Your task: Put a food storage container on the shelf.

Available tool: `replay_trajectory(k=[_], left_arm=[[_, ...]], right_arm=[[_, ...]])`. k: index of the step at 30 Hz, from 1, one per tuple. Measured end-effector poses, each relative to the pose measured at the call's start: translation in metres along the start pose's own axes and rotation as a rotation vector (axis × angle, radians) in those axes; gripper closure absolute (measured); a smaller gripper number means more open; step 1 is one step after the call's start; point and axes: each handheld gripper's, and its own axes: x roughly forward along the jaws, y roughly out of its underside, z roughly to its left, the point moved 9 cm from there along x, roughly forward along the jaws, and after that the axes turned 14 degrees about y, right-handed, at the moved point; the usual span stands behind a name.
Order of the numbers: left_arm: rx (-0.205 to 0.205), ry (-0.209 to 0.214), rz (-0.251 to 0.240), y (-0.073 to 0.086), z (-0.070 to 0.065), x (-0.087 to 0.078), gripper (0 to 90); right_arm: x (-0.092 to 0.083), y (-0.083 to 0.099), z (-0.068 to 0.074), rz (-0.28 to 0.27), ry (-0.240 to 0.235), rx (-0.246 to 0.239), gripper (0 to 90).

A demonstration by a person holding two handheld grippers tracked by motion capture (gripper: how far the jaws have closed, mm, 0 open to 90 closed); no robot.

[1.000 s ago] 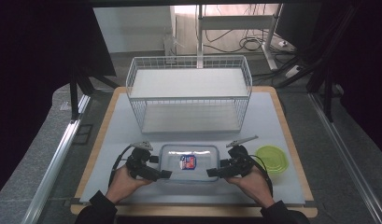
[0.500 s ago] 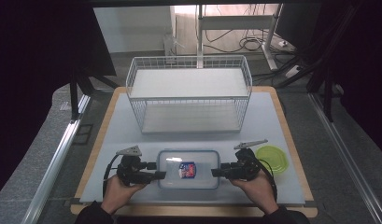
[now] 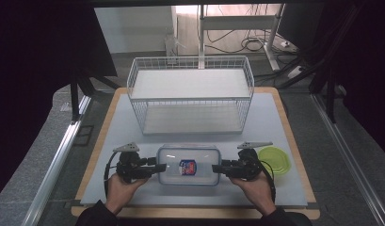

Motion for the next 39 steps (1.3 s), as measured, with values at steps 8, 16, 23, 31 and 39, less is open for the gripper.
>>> replay_trajectory(k=[8,16,23,31,39], left_arm=[[0.042,0.02,-0.027,-0.016,-0.007,-0.01,50.3],[0.065,0.01,-0.024,-0.031,-0.01,-0.011,50.3],[0.092,-0.007,-0.032,-0.052,-0.013,-0.014,50.1],[0.115,-0.021,-0.034,-0.075,-0.017,-0.02,50.1],[0.129,-0.02,-0.041,-0.097,-0.018,-0.023,50.1]], right_arm=[[-0.009,-0.015,0.005,-0.046,-0.015,-0.027,52.9],[-0.018,-0.033,0.005,-0.086,0.003,-0.064,52.9],[-0.026,-0.055,0.004,-0.125,0.004,-0.068,52.9],[-0.032,-0.075,0.003,-0.155,-0.006,-0.068,52.8],[-0.04,-0.096,0.0,-0.164,-0.014,-0.049,52.9]])
